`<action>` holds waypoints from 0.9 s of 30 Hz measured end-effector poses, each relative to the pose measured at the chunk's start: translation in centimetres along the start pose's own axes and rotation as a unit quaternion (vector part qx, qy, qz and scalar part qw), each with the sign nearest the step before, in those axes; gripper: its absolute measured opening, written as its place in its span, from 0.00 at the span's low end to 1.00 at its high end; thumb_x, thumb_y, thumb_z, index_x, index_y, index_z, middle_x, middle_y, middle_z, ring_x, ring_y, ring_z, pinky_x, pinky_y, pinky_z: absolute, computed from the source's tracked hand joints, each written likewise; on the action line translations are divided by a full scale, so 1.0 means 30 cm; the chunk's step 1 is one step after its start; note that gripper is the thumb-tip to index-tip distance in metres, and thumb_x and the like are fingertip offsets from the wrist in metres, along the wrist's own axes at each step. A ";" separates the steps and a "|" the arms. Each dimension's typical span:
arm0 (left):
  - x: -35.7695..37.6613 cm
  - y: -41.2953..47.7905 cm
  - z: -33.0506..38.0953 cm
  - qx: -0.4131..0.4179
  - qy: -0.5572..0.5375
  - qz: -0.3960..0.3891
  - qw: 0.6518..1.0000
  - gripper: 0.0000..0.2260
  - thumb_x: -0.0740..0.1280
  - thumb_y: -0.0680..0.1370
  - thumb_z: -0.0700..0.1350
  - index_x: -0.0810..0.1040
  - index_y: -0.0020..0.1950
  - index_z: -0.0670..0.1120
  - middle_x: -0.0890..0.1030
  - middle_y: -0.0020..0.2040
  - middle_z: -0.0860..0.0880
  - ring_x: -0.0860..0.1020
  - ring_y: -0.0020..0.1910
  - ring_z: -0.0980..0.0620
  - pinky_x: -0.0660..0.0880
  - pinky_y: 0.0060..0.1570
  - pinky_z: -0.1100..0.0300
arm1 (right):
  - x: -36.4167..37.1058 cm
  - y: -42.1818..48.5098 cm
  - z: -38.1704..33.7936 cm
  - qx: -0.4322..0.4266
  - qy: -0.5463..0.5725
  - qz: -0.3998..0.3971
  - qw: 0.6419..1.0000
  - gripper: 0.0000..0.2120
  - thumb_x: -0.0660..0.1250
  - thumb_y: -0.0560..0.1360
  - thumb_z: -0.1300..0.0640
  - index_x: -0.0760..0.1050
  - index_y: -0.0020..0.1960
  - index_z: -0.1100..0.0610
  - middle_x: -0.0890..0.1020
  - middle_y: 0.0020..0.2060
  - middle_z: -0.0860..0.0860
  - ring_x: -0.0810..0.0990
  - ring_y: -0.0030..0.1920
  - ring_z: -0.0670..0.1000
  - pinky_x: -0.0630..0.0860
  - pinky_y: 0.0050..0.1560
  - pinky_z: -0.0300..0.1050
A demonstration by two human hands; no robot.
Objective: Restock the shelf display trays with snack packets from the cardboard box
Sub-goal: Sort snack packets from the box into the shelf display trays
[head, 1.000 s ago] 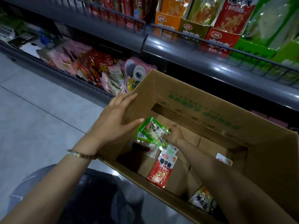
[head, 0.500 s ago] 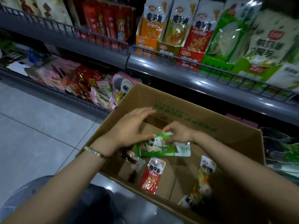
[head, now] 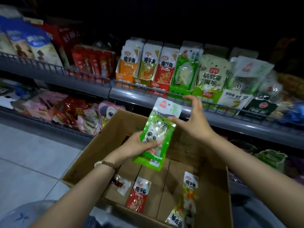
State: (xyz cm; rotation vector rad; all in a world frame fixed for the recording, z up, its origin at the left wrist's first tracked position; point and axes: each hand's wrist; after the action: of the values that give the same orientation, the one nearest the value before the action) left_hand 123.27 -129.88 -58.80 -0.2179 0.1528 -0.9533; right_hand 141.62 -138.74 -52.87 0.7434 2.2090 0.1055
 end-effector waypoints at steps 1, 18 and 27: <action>0.018 0.004 0.021 0.028 -0.012 0.036 0.999 0.08 0.73 0.72 0.39 0.80 0.50 0.46 0.85 0.41 0.52 0.83 0.40 0.55 0.78 0.40 0.64 | -0.003 -0.017 -0.010 0.060 0.058 0.006 0.996 0.32 0.76 0.67 0.49 0.61 0.61 0.55 0.66 0.58 0.51 0.69 0.56 0.48 0.68 0.55 0.40; 0.315 0.090 0.235 0.138 -0.032 0.097 0.985 0.06 0.71 0.74 0.43 0.78 0.49 0.50 0.83 0.46 0.54 0.81 0.39 0.63 0.76 0.39 0.71 | -0.231 -0.147 0.139 0.271 0.341 -0.039 0.899 0.07 0.72 0.71 0.62 0.79 0.49 0.60 0.85 0.42 0.54 0.83 0.41 0.50 0.80 0.42 0.40; 0.350 0.207 0.350 0.133 -0.013 0.120 0.984 0.13 0.69 0.76 0.48 0.76 0.59 0.46 0.82 0.54 0.50 0.80 0.53 0.52 0.75 0.58 0.54 | -0.627 0.069 0.151 0.099 0.207 0.133 0.964 0.06 0.73 0.71 0.56 0.78 0.43 0.58 0.84 0.35 0.46 0.82 0.35 0.40 0.76 0.38 0.33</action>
State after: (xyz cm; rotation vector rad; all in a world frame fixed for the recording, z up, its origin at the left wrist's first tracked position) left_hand 136.54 -133.79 -50.55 0.0349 0.0252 -0.7210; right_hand 155.59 -147.95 -42.92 1.2213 2.5240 0.1901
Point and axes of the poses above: each hand's wrist, its own y-axis towards the middle knuckle, its own x-axis out of the palm, z = x × y
